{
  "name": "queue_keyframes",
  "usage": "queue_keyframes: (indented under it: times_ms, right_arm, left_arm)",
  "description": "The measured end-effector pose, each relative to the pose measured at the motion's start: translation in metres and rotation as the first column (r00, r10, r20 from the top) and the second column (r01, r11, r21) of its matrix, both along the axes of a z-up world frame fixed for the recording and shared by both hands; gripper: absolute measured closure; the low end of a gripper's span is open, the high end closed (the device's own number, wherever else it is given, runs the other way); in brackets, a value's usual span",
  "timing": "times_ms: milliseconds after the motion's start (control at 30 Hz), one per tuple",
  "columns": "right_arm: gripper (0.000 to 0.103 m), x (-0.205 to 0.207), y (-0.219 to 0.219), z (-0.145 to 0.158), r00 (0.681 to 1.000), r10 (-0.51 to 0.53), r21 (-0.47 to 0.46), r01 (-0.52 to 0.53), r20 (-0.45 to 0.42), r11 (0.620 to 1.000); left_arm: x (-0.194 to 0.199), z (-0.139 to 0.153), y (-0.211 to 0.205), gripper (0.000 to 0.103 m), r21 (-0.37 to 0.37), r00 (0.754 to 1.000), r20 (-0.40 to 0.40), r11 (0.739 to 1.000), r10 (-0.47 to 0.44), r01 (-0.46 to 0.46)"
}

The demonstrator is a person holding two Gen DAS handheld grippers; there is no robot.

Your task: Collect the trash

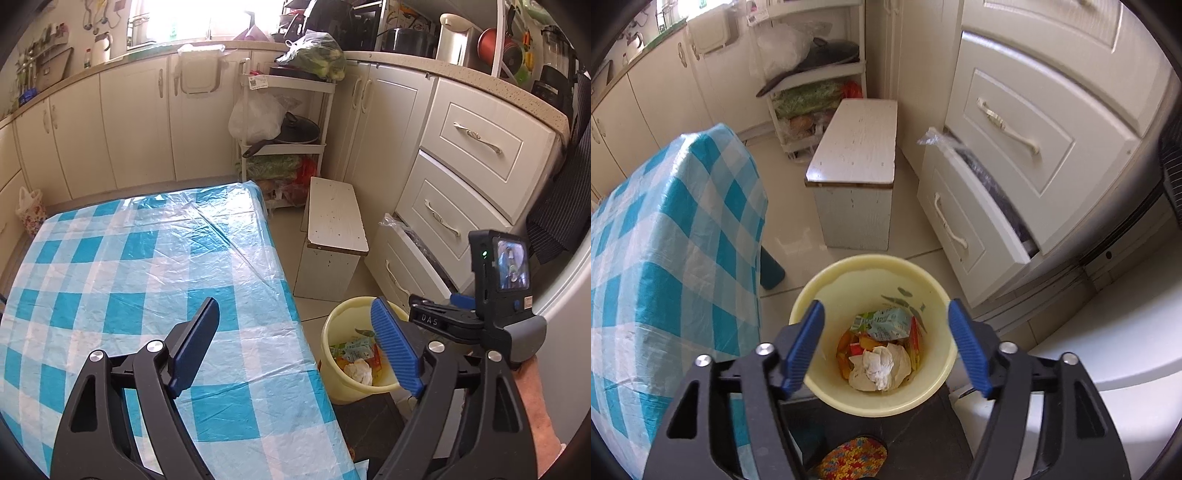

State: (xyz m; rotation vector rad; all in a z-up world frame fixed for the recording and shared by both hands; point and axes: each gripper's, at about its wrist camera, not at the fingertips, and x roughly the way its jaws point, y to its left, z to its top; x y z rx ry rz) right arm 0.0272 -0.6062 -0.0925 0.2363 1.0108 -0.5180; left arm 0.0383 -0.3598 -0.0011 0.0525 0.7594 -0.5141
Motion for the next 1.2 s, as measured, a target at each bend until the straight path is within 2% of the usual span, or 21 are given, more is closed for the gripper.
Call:
queue_keyframes:
  times_ms: [167, 300, 433, 567, 733, 900, 1200]
  right_arm:
    - [0.015, -0.028, 0.027, 0.054, 0.983, -0.011, -0.076, 0.026, 0.183, 0.997]
    - [0.012, -0.054, 0.054, 0.083, 0.954, -0.002, -0.123, 0.041, 0.3, 0.992]
    - [0.012, -0.074, 0.074, 0.109, 0.941, 0.011, -0.17, 0.05, 0.339, 0.984]
    - [0.009, -0.099, 0.095, 0.132, 0.938, 0.006, -0.232, 0.079, 0.347, 0.969]
    - [0.007, -0.14, 0.114, 0.146, 0.93, -0.058, -0.258, 0.16, 0.362, 0.953]
    - [0.007, -0.18, 0.131, 0.165, 0.906, -0.125, -0.264, 0.247, 0.404, 0.933]
    - [0.007, -0.219, 0.159, 0.194, 0.878, -0.136, -0.299, 0.297, 0.46, 0.907]
  left_arm:
    - [-0.01, 0.012, 0.011, 0.018, 0.003, 0.999, 0.024, 1.0, -0.027, 0.026]
    - [-0.021, 0.023, 0.021, 0.015, 0.021, 0.997, 0.057, 0.998, -0.056, 0.055]
    - [-0.034, 0.037, 0.039, 0.011, 0.034, 0.992, 0.104, 0.997, -0.066, 0.063]
    - [-0.045, 0.052, 0.061, 0.008, 0.016, 0.99, 0.129, 0.998, -0.059, 0.057]
    - [-0.065, 0.069, 0.085, 0.007, -0.001, 0.985, 0.157, 0.998, -0.068, 0.068]
    - [-0.092, 0.082, 0.102, 0.007, 0.012, 0.977, 0.19, 0.995, -0.098, 0.098]
    - [-0.129, 0.106, 0.124, 0.007, 0.008, 0.961, 0.249, 0.993, -0.119, 0.12]
